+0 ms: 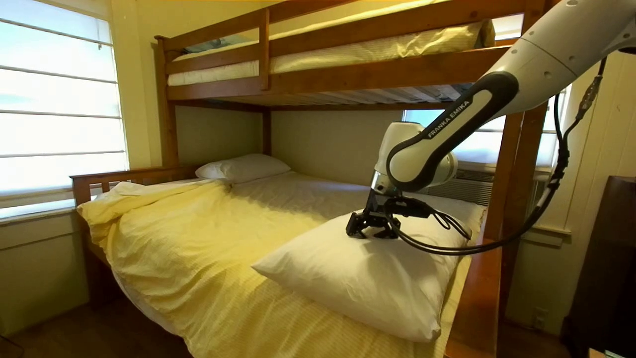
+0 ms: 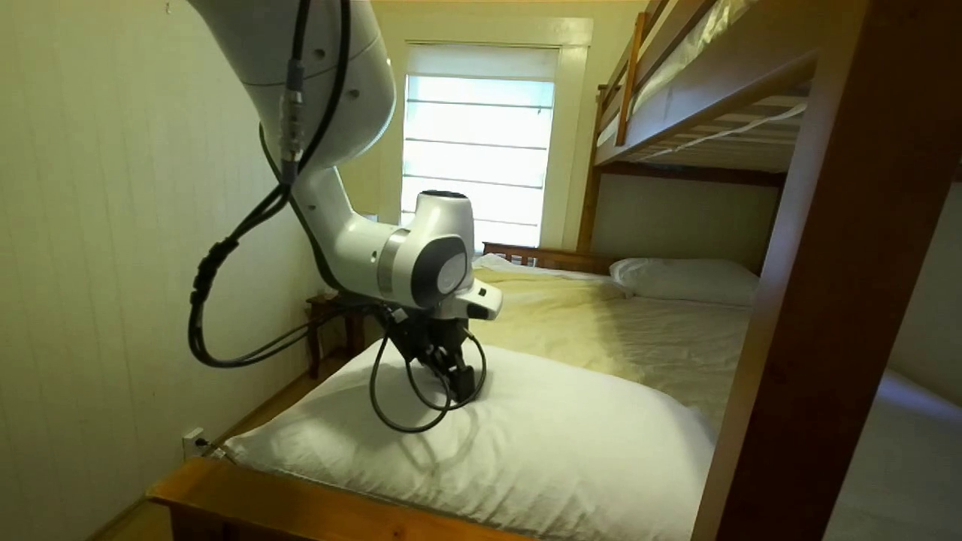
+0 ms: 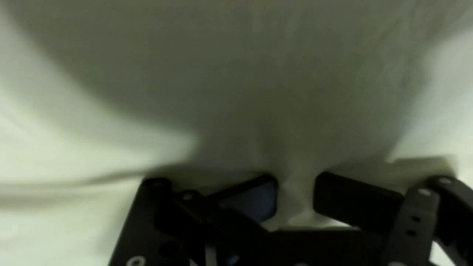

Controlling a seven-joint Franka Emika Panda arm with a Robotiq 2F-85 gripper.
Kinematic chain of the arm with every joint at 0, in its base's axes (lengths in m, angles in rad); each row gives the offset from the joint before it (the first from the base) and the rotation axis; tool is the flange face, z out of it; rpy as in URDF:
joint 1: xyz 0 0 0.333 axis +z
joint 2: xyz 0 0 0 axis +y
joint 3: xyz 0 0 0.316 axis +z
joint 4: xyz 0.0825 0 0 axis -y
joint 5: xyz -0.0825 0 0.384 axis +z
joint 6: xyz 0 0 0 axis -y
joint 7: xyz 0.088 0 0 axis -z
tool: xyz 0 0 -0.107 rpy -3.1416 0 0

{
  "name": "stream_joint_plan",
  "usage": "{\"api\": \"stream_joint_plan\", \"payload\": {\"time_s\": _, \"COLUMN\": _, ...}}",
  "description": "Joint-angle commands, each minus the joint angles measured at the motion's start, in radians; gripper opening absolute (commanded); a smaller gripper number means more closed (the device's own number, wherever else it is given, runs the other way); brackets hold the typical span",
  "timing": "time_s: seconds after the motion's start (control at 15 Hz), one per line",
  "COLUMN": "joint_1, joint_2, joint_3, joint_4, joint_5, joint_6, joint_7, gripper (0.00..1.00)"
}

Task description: Move the pillow to the right

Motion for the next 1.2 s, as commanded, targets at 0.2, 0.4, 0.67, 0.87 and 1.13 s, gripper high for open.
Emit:
{"api": "stream_joint_plan", "payload": {"time_s": 0.2, "joint_1": 0.054, "joint_2": 0.033, "joint_3": -0.028, "joint_4": 0.063, "joint_5": 0.025, "joint_6": -0.084, "joint_7": 0.041, "gripper": 0.0}}
{"api": "stream_joint_plan", "payload": {"time_s": 0.4, "joint_1": 0.059, "joint_2": -0.013, "joint_3": -0.032, "joint_4": 0.07, "joint_5": 0.02, "joint_6": -0.107, "joint_7": 0.085, "gripper": 0.0}}
{"api": "stream_joint_plan", "payload": {"time_s": 0.67, "joint_1": 0.044, "joint_2": -0.127, "joint_3": -0.051, "joint_4": 0.072, "joint_5": -0.012, "joint_6": -0.095, "joint_7": 0.161, "gripper": 0.0}}
{"api": "stream_joint_plan", "payload": {"time_s": 0.87, "joint_1": 0.023, "joint_2": -0.191, "joint_3": -0.054, "joint_4": 0.085, "joint_5": -0.016, "joint_6": -0.113, "joint_7": 0.192, "gripper": 0.0}}
{"api": "stream_joint_plan", "payload": {"time_s": 1.13, "joint_1": 0.011, "joint_2": -0.249, "joint_3": -0.025, "joint_4": 0.09, "joint_5": -0.06, "joint_6": -0.313, "joint_7": 0.269, "gripper": 0.26}}
